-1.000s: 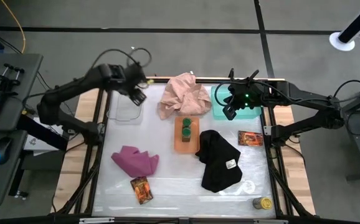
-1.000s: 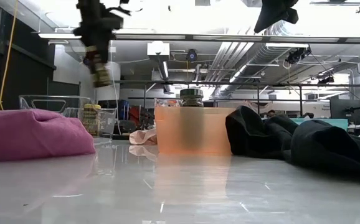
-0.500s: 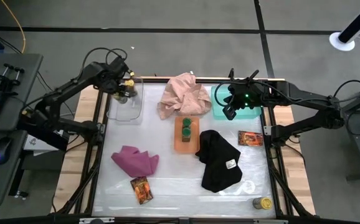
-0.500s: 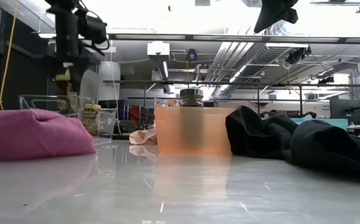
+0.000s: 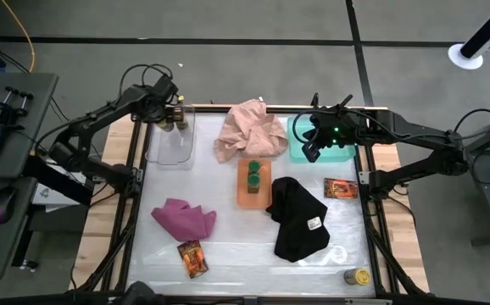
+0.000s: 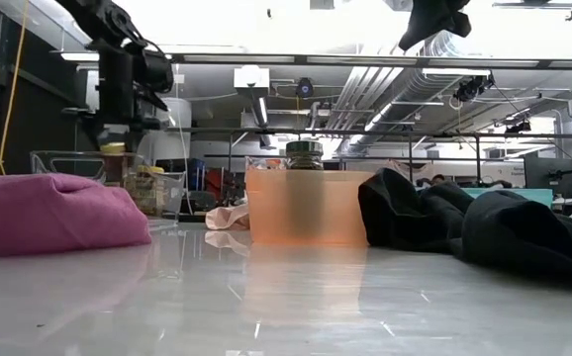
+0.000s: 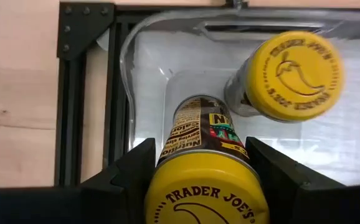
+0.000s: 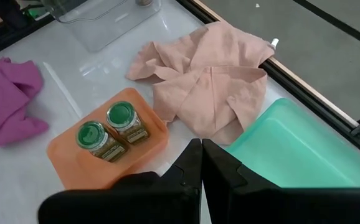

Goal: Sort spices by type
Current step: Put the left yellow seasoning bottle into the transparent bin

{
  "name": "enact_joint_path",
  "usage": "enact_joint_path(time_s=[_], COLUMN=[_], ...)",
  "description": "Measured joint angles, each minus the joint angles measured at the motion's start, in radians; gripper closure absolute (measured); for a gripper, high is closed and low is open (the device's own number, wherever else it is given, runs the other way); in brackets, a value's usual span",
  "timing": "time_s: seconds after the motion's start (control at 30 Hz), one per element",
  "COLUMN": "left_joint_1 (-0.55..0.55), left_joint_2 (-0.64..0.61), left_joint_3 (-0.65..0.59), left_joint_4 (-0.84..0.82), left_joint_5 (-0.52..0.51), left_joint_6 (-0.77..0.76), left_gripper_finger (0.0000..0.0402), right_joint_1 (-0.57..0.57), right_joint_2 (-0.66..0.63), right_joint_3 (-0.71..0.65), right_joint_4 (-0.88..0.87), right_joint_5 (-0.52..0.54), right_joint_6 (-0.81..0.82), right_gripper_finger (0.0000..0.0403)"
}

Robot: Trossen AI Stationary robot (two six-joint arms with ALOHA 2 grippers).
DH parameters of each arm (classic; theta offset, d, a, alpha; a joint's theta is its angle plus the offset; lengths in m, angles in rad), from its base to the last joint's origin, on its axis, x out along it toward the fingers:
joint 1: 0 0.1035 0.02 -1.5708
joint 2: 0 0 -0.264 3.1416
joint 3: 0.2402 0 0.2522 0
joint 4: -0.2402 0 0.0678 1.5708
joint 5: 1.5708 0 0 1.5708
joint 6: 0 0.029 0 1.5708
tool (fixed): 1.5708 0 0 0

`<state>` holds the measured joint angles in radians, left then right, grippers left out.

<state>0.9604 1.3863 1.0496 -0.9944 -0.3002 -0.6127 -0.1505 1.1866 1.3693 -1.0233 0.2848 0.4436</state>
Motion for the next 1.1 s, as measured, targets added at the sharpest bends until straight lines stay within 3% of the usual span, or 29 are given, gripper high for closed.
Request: enact_joint_path(time_s=[0.5, 0.77, 1.1], left_joint_1=[0.003, 0.002, 0.002], left_joint_2=[0.149, 0.152, 0.149], left_joint_3=[0.0, 0.001, 0.001], left_joint_4=[0.047, 0.112, 0.108], left_joint_5=[-0.067, -0.045, -0.043], left_joint_6=[-0.013, 0.016, 0.039], left_gripper_finger=[0.0213, 0.0114, 0.0098], right_joint_1=[0.0, 0.0, 0.0], right_joint_2=[0.0, 0.0, 0.0], right_joint_3=[0.0, 0.0, 0.0], right_joint_4=[0.001, 0.001, 0.001], right_joint_5=[0.0, 0.0, 0.0], right_joint_6=[0.028, 0.041, 0.054], right_gripper_finger=[0.0403, 0.0403, 0.0403])
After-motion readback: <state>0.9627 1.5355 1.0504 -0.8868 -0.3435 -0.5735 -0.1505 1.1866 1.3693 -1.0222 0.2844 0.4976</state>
